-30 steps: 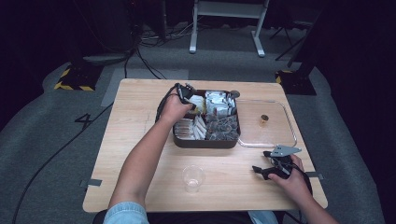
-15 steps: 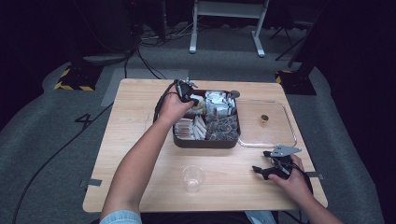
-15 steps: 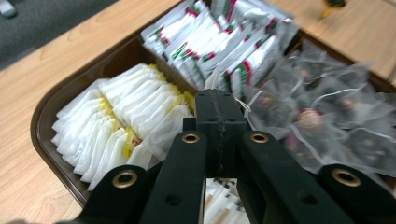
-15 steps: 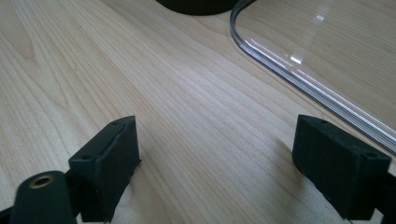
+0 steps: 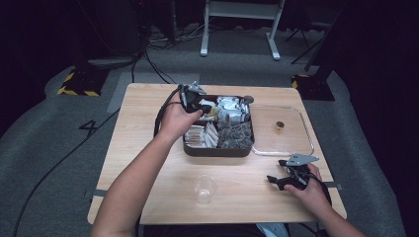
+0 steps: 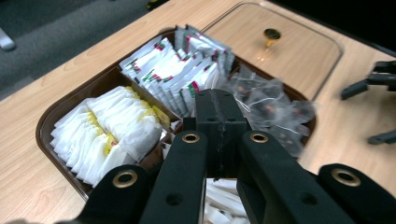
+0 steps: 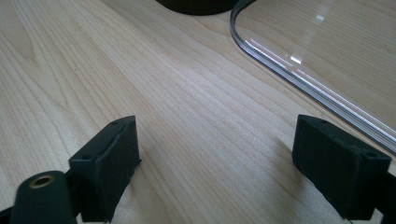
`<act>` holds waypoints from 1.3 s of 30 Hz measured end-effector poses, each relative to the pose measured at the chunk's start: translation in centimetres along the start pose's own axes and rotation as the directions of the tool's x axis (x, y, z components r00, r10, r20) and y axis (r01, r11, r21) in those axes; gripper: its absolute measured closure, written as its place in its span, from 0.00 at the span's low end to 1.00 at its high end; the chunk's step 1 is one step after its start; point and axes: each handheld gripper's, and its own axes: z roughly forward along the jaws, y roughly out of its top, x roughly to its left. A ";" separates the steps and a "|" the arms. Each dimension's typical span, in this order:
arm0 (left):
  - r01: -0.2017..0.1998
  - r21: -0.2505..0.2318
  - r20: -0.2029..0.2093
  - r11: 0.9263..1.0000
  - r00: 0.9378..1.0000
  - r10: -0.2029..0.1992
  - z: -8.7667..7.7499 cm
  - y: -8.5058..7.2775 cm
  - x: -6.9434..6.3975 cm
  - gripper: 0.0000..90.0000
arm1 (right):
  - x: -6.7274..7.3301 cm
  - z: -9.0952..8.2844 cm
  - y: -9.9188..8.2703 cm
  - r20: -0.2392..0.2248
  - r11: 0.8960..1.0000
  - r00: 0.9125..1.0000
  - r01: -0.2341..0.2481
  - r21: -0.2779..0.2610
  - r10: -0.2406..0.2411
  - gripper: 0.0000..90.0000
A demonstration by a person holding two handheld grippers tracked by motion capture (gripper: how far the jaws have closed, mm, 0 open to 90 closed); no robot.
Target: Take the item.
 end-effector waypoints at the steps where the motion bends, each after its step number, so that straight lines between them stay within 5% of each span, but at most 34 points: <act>1: -0.002 -0.009 0.000 1.000 1.000 0.002 -0.4 -0.1 -0.4 1.00 | 0.0 0.0 0.0 0.000 1.000 1.000 0.000 0.000 0.000 0.16; 21: -0.049 -0.086 0.120 0.995 0.991 0.059 -6.9 -3.4 -6.7 1.00 | 0.0 0.0 0.0 0.000 1.000 1.000 -0.001 0.000 0.001 0.16; 39: -0.083 -0.127 0.177 0.988 0.979 0.105 -8.8 -7.9 -10.7 1.00 | 0.0 0.0 0.0 0.000 1.000 1.000 -0.001 0.000 0.001 0.16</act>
